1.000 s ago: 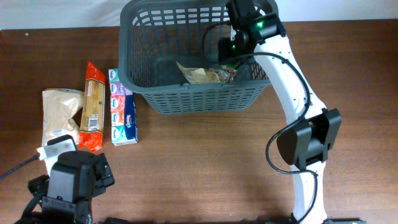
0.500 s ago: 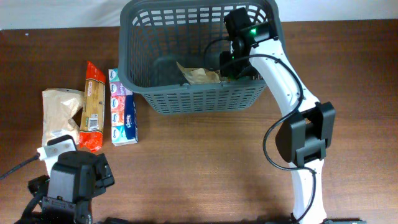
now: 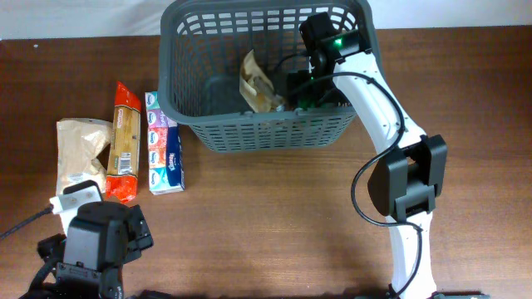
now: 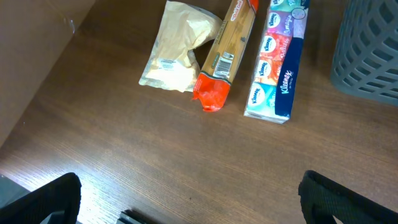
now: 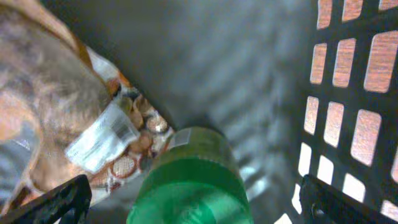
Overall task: Pack container
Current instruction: 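Lower the jar into the basket, release, and raise the right gripper, then move the left gripper down toward the beige paper bag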
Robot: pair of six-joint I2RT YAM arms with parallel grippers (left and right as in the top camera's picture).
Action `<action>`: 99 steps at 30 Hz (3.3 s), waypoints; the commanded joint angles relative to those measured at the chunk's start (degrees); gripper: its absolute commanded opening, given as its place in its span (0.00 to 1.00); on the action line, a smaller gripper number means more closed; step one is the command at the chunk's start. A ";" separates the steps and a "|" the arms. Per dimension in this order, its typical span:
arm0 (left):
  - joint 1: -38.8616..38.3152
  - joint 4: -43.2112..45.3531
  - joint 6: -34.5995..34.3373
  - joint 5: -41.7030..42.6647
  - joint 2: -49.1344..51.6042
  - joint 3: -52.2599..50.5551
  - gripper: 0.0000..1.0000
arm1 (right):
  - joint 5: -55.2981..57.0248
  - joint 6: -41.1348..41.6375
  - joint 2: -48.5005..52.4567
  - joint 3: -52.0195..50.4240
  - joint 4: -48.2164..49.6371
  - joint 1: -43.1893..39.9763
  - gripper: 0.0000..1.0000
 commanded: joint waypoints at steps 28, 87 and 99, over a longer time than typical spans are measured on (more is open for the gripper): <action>-0.13 3.45 -0.70 5.40 0.09 0.57 1.00 | 6.86 -2.08 -15.67 46.36 -24.98 -27.12 0.99; 31.21 25.35 25.79 43.56 51.39 0.57 0.99 | 7.89 -2.08 -15.37 -4.28 -20.44 -41.38 0.99; 31.04 26.23 18.58 27.10 51.67 0.59 0.99 | 7.06 -2.10 -15.37 -4.28 -21.35 -41.38 0.99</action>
